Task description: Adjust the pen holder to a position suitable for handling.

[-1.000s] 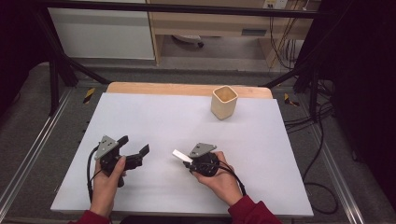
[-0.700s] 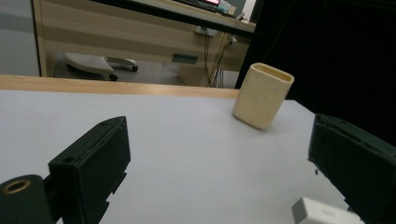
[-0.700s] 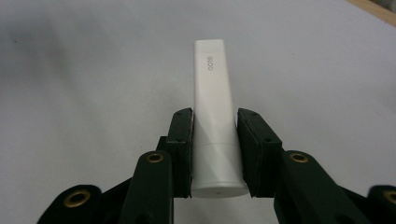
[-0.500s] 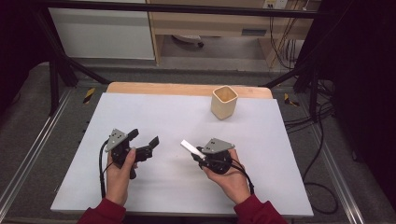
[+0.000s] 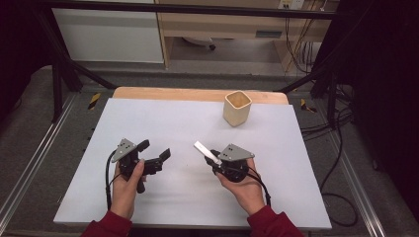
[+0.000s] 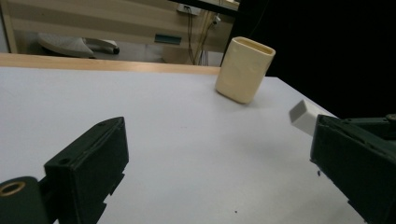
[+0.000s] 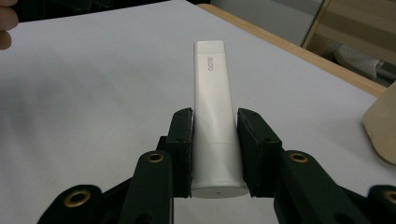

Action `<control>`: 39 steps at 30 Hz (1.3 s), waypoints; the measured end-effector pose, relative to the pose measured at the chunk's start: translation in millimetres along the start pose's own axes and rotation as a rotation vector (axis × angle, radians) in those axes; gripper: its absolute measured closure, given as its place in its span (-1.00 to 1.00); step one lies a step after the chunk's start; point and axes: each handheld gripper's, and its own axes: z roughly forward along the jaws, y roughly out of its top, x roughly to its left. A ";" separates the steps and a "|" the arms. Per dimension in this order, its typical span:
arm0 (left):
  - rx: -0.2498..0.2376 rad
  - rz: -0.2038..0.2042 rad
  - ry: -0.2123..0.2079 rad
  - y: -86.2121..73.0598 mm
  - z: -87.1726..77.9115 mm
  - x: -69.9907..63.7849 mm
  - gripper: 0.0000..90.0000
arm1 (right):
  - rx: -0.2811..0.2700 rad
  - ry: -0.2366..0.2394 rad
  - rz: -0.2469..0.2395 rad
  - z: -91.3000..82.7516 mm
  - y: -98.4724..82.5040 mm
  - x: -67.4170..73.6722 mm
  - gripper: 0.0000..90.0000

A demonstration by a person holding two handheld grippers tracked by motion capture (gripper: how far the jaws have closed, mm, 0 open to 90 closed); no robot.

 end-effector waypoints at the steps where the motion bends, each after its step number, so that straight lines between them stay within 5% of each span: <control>1: 0.008 -0.002 -0.007 0.3 0.5 -0.8 -0.91 | -0.010 -0.007 -0.002 -0.3 0.2 0.7 0.50; 7: 0.006 -0.008 -0.031 2.8 0.7 -8.5 -0.91 | -0.058 -0.041 -0.025 -1.1 1.4 4.6 0.50; 10: -0.004 -0.049 -0.060 4.0 0.5 -10.7 -0.91 | -0.064 -0.047 -0.027 -1.3 1.3 5.9 0.50; 39: -0.020 -0.052 -0.120 6.3 3.1 -28.6 -0.92 | -0.098 -0.032 -0.044 4.4 2.6 20.8 0.50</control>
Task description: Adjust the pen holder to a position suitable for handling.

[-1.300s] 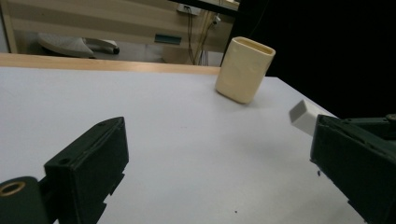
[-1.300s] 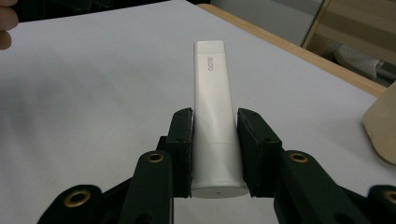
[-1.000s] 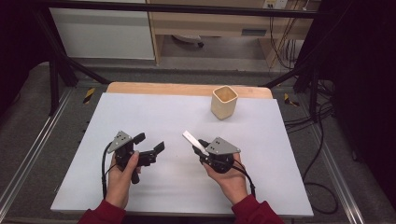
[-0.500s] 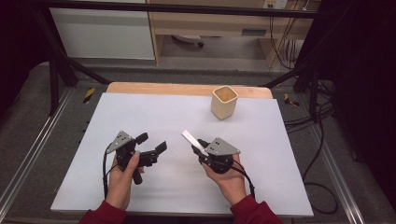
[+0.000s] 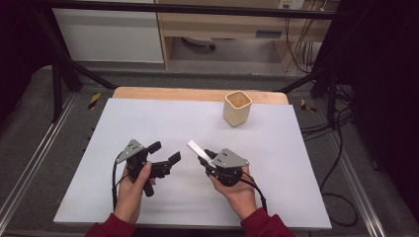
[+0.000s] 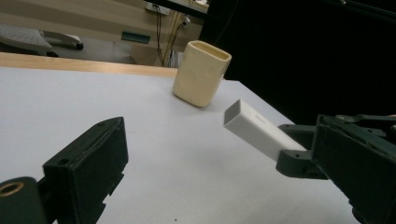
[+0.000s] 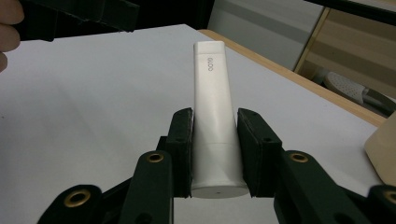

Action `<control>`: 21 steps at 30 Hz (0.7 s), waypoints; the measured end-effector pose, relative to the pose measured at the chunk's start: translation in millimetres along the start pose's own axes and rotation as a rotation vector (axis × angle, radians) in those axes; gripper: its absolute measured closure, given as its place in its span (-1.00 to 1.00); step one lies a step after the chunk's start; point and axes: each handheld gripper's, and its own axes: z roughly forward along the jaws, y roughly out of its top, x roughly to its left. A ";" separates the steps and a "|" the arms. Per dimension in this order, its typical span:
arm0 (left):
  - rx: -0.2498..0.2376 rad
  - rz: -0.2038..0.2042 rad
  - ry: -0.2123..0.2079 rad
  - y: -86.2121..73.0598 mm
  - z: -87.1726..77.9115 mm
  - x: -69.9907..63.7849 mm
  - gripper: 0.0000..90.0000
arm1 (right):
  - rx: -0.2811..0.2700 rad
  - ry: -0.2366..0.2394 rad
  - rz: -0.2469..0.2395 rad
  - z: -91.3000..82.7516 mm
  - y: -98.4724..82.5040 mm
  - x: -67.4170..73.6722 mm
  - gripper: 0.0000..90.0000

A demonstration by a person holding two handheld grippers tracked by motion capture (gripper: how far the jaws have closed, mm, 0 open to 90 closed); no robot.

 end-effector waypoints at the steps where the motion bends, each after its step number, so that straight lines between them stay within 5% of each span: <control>1: 0.001 0.000 -0.002 0.0 0.3 -0.4 -0.92 | 0.001 0.002 -0.001 0.4 0.0 0.9 0.50; 21: -0.003 -0.041 -0.049 -0.7 3.5 -5.8 -0.92 | -0.008 0.032 -0.020 5.2 0.5 15.7 0.50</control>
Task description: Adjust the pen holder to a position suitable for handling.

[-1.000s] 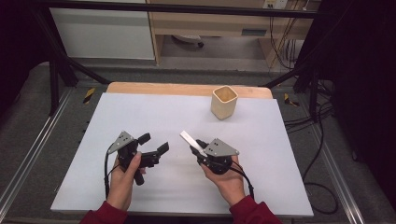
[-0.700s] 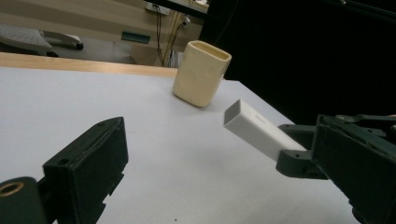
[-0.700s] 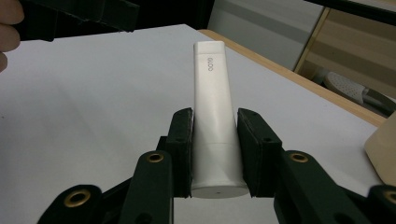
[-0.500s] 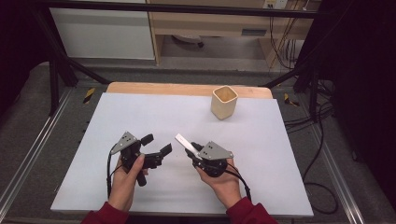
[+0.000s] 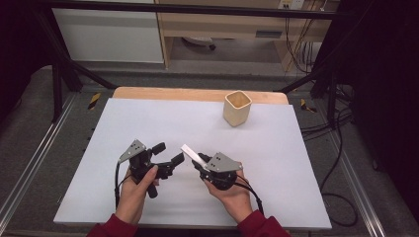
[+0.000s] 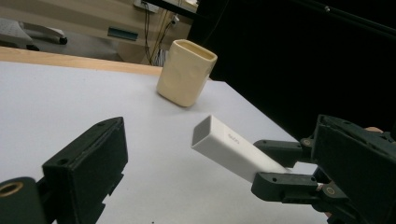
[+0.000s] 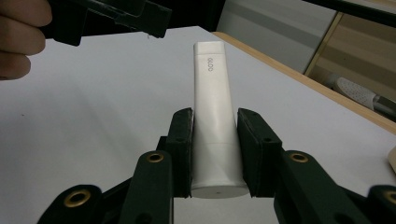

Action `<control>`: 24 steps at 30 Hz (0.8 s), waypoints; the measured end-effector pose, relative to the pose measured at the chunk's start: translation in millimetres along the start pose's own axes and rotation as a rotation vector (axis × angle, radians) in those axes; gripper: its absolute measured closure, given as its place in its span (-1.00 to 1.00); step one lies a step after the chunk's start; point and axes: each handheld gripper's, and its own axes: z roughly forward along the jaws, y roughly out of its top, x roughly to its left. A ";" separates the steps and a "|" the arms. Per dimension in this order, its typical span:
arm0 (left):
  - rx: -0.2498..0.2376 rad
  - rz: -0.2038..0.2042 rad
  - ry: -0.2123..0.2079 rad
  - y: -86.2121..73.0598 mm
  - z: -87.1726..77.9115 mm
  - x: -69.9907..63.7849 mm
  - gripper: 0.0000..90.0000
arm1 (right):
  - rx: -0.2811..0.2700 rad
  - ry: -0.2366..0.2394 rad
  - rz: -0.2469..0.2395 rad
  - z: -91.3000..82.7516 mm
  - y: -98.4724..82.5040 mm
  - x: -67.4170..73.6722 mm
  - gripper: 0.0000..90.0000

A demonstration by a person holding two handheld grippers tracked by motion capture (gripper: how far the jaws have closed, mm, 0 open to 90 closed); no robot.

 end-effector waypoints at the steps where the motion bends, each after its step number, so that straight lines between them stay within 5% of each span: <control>1: 0.002 -0.002 -0.002 0.1 -0.2 0.1 -0.92 | 0.000 0.000 -0.001 0.1 0.0 0.4 0.50; 24: -0.003 -0.040 -0.035 -0.6 0.6 -1.4 -0.92 | -0.006 0.024 -0.001 4.1 -1.4 8.7 0.50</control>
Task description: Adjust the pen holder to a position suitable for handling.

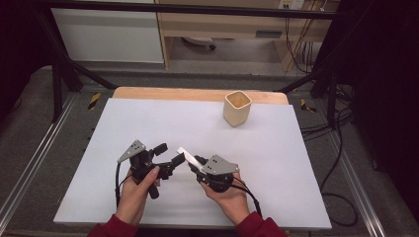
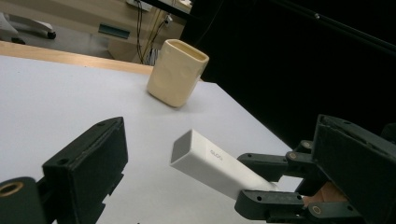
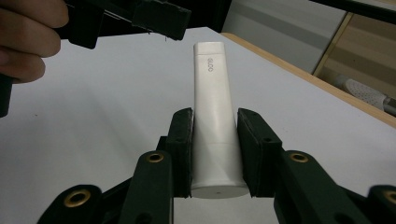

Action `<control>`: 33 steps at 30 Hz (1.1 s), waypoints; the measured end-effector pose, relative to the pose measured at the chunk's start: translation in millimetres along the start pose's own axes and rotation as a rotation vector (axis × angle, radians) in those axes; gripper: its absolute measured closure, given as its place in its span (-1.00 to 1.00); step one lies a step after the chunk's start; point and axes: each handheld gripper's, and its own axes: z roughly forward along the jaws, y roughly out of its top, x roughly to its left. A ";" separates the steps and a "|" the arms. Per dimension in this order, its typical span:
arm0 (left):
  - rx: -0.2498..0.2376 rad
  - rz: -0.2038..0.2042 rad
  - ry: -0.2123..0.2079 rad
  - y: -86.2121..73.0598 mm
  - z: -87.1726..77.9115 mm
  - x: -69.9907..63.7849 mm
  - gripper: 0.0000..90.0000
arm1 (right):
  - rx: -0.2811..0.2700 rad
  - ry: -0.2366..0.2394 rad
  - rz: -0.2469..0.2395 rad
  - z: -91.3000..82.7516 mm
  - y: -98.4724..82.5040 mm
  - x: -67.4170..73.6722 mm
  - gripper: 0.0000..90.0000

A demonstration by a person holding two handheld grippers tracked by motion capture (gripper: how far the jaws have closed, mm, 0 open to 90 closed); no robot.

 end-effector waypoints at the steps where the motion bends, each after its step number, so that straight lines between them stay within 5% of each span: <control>1: -0.002 -0.002 -0.002 -0.1 0.2 -0.2 -0.92 | -0.001 0.001 0.000 0.1 0.0 0.3 0.50; 33: 0.017 -0.043 -0.043 -5.6 5.3 -3.1 -0.92 | -0.027 0.019 0.005 2.3 -0.5 9.5 0.50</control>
